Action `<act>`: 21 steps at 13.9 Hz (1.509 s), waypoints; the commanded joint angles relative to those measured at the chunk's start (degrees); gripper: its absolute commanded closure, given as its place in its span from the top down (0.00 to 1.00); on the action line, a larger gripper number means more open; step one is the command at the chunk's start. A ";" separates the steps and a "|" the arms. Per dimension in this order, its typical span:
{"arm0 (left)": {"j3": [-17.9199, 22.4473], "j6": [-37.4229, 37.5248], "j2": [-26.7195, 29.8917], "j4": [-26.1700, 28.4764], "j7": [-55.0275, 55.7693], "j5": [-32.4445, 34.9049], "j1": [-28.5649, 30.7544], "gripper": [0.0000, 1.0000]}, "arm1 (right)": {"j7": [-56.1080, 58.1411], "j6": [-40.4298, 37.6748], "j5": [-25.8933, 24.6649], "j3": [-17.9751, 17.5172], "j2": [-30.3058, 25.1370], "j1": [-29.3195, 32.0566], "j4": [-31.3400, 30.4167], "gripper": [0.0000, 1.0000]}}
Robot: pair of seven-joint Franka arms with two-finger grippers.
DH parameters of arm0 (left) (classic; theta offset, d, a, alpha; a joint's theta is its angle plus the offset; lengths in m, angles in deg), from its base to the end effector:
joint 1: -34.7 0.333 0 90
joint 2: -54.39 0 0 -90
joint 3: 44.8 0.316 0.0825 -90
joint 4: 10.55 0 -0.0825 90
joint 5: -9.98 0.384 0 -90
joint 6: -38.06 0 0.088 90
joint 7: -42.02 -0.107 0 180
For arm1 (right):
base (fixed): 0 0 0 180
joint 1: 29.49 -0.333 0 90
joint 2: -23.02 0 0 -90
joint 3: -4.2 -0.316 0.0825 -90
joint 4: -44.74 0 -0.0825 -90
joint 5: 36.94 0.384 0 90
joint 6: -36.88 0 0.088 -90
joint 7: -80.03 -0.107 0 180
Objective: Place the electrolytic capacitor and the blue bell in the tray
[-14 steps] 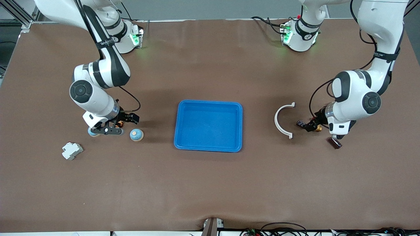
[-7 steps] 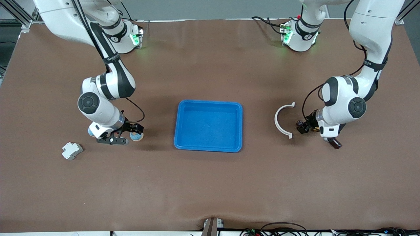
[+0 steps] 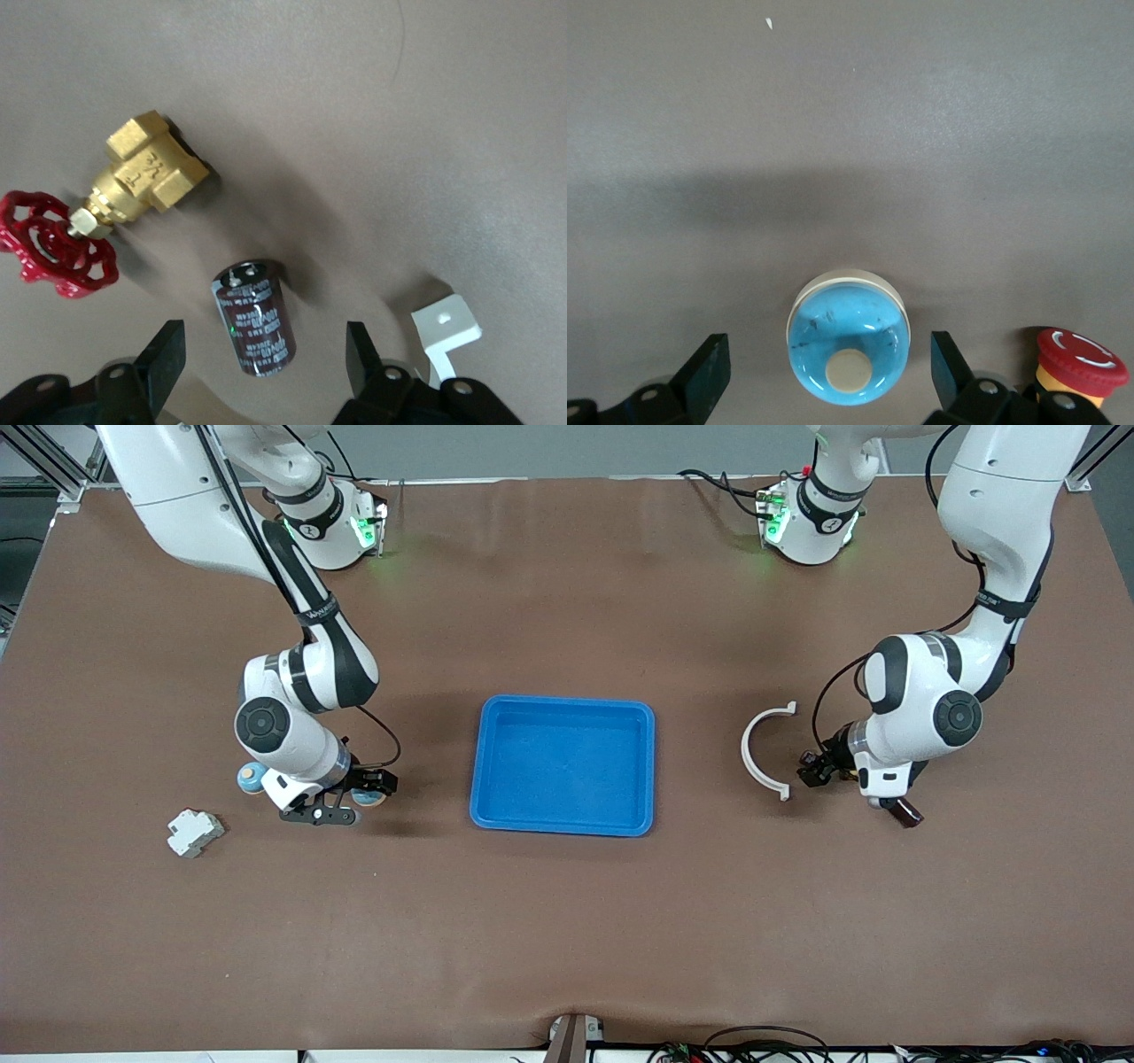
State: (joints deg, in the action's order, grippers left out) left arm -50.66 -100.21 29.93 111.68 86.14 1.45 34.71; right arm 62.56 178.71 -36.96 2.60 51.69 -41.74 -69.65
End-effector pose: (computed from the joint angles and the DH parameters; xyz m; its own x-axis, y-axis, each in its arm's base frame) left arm 0.5544 -0.0585 0.1934 0.6871 0.6995 -0.1962 0.7107 -0.7032 -0.0183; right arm 0.5889 0.1448 0.2046 0.9975 -0.0660 -0.0243 -0.0662 -0.9978 -0.0062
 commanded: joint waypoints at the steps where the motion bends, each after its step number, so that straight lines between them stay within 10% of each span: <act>1: 0.15 -0.60 -0.32 -0.42 0.97 -0.52 -0.63 0.82 | 0.16 -0.68 0.01 0.37 0.95 -0.50 0.92 1.00; 14: 0.32 -0.69 -0.85 -0.50 0.97 -0.52 -0.63 0.81 | 1.74 -0.06 0.01 0.37 2.62 0.12 0.92 1.00; 21: 0.33 -0.42 -1.99 -0.59 0.88 1.06 -0.01 0.47 | 1.74 0.11 0.01 0.37 3.15 0.12 0.92 1.00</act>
State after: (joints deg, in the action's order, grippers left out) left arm -50.44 -100.22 28.72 111.63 86.21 1.49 34.77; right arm 63.68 178.73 -36.96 3.00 53.83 -41.73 -69.65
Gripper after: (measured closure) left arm 0.405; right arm 0.000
